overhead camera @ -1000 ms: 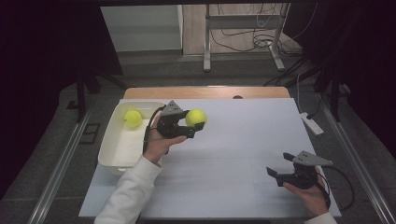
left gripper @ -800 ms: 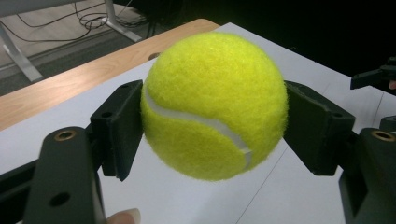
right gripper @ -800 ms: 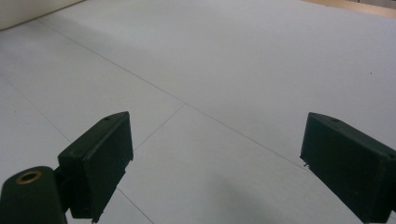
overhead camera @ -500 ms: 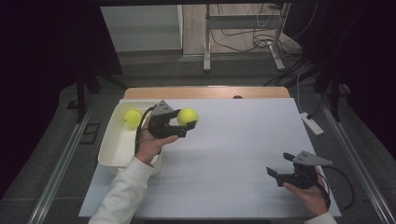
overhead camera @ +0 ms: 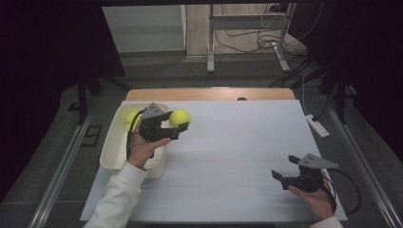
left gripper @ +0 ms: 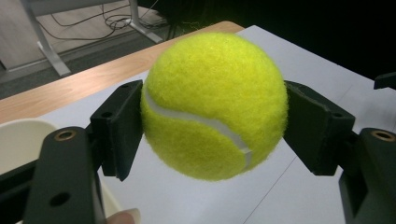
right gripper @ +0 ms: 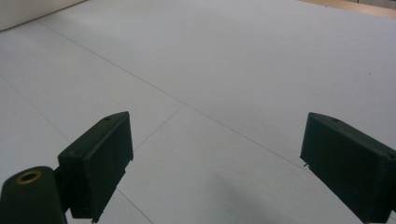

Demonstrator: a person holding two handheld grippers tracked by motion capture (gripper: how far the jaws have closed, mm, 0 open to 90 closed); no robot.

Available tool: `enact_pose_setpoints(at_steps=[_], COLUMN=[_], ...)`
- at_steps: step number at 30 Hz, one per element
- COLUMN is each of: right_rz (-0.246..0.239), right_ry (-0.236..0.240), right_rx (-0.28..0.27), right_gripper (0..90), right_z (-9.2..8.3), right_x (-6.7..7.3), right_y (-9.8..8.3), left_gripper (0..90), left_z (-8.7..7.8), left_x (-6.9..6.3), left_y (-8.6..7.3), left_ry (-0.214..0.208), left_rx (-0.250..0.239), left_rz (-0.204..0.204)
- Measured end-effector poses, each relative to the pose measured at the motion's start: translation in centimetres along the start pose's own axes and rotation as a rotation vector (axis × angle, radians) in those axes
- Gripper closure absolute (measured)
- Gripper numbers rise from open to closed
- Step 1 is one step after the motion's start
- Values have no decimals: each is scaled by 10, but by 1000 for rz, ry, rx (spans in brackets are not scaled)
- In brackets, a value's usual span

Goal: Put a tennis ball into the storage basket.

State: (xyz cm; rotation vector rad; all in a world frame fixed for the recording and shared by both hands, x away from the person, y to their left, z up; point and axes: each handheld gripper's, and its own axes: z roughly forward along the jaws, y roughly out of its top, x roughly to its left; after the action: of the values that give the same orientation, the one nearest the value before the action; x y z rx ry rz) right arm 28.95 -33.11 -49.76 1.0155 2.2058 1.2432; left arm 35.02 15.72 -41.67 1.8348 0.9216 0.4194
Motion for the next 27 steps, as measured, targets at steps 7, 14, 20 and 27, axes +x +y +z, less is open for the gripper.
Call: enact_pose_setpoints(at_steps=[7,14,20,27], right_rz=[0,0,-1,-2], right_ry=[-1,-4,-4,-4], right_rx=[0,-1,0,-2], right_gripper=[92,92,92,92], right_z=[0,0,0,0], right_x=[0,0,0,0], right_y=[0,0,0,0], left_gripper=[271,270,271,271], left_z=[-10,-25,-32,-40], left_x=[7,18,23,30], left_y=[-6,-14,-18,-23], left_ry=[19,46,60,80], left_rx=[0,-3,-5,-6], left_rz=[-10,-32,-43,-59])
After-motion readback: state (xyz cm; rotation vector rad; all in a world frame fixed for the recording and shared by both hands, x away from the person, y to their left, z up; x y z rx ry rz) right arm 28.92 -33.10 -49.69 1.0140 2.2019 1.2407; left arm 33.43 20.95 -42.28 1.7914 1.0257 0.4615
